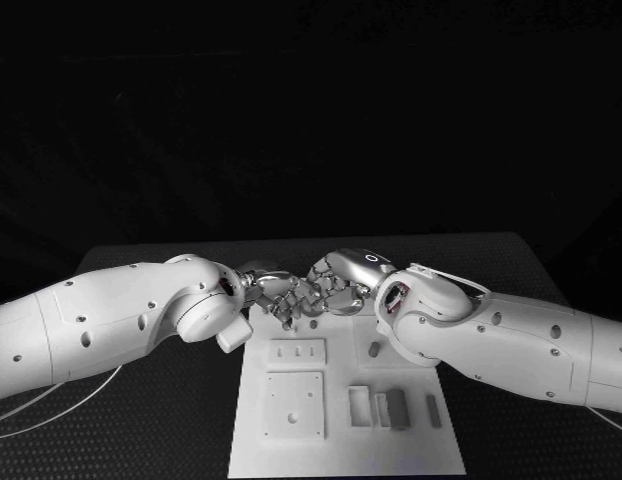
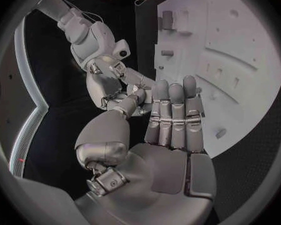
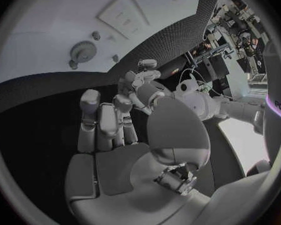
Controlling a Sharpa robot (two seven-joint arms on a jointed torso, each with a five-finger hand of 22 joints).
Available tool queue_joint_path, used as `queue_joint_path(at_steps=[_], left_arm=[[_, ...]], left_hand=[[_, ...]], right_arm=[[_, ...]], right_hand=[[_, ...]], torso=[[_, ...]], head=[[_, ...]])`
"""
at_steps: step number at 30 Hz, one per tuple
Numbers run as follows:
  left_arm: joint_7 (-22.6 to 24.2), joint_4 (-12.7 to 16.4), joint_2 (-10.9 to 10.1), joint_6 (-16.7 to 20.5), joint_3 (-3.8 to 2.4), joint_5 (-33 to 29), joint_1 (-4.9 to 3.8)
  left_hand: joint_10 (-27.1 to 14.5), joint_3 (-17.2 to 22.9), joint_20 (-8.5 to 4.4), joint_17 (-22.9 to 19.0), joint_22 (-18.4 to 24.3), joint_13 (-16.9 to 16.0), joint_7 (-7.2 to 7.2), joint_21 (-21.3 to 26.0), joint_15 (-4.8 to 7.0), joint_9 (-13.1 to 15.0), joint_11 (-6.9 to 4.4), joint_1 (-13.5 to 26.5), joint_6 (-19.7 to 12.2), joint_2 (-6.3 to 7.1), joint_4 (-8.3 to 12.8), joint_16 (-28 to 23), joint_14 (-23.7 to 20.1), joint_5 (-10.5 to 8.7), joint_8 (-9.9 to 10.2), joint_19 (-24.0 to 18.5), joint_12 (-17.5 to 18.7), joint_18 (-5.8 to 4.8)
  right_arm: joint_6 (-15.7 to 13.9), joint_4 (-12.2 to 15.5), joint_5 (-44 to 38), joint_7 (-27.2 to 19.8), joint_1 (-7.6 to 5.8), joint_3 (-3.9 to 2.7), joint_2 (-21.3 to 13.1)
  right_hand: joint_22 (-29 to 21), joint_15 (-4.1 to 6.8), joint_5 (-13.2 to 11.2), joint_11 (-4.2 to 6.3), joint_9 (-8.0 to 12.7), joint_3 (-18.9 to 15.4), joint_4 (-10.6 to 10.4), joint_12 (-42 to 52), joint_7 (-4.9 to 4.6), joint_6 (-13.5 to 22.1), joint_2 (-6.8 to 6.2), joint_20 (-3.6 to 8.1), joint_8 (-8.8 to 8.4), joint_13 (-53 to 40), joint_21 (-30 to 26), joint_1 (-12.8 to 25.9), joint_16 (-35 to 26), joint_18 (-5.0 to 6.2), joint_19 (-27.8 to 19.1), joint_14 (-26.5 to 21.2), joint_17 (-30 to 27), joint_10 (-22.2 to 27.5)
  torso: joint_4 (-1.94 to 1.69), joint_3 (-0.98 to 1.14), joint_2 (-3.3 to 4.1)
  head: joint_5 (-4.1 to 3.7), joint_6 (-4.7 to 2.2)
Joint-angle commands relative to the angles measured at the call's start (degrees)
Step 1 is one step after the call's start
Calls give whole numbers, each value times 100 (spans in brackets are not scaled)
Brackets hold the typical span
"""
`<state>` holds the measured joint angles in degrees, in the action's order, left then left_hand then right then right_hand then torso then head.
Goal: Assemble the parts on the task board
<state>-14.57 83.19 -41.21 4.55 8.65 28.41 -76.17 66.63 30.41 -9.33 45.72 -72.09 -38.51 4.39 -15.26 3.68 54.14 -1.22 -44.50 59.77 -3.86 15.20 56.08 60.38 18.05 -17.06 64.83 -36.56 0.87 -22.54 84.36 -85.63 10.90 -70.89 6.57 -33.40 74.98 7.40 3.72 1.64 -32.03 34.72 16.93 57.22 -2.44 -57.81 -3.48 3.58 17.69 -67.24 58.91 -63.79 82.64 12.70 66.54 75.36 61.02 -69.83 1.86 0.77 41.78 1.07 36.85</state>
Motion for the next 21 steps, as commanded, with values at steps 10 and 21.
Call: queue_joint_path(at_steps=[10,21], left_arm=[[131,24,3,-74,-9,-145,-8],[-24,13,31,57,7,-145,-4]], left_hand=[[-20,65,4,-105,-76,18,17,67,0,89,41,169,59,141,5,94,-65,86,107,41,-47,-31],[-175,102,62,-327,-101,111,130,269,-64,-59,129,298,-100,422,-242,76,-222,-670,452,-47,54,-30]], right_arm=[[21,2,-54,-132,39,2,30],[-14,51,-13,-91,45,2,16]], right_hand=[[69,-3,20,-2,-252,15,-21,-13,-229,-327,39,23,129,8,12,-12,2,230,2,38,6,-46],[68,-2,20,-1,-253,16,-21,-13,-227,-332,40,25,128,7,11,-13,4,230,6,46,15,-49]], torso=[[1,0,6],[1,2,7]], head=[[21,19],[21,34]])
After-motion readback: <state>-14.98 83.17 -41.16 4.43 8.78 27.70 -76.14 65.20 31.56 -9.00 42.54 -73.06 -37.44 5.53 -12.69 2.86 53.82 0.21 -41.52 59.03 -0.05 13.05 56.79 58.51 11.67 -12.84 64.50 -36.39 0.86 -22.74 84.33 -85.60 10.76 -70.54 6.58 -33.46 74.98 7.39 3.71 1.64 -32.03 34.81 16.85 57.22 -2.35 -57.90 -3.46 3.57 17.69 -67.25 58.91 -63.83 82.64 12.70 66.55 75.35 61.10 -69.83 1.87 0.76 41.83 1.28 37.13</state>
